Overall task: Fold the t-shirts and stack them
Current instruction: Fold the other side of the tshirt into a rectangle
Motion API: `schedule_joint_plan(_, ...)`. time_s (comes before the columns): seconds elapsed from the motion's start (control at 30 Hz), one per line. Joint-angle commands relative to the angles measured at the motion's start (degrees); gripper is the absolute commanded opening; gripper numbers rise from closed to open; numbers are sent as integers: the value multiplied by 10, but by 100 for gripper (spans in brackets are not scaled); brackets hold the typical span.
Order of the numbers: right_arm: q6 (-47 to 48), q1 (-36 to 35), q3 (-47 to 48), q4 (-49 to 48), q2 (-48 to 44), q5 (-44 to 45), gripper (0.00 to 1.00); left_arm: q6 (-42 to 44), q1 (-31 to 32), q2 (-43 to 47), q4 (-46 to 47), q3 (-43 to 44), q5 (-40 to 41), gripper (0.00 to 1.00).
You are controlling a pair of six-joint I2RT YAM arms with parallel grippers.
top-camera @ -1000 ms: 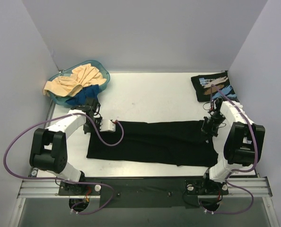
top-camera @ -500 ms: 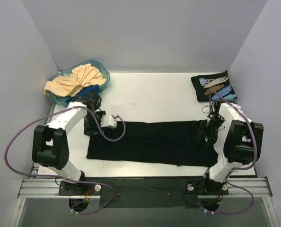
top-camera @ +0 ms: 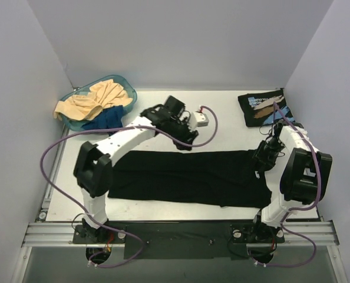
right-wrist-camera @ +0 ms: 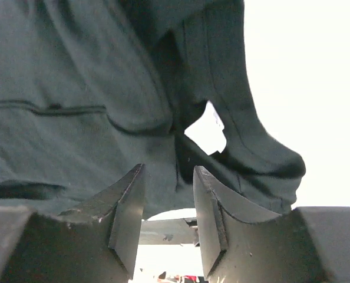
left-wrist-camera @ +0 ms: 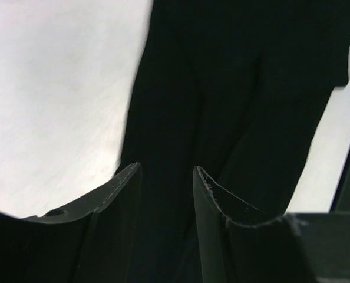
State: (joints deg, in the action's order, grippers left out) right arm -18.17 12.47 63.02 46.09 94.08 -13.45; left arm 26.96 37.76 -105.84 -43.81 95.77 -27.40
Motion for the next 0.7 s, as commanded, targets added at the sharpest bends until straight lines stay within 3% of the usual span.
schedule_joint_plan(0.0,-7,12,-4,-42,29,-20,30,-236,52,-66,164,37,-29,48)
schedule_joint_plan(0.2,-12,15,3,-59,53,-43,3,-341,112,-168,229,99,12,48)
schedule_joint_plan(0.27,-10,15,0,-57,50,-43,0,-371,121,-196,242,114,29,50)
schedule_joint_plan(0.67,0,16,-18,-33,-9,-47,0,-366,130,-312,211,207,99,50)
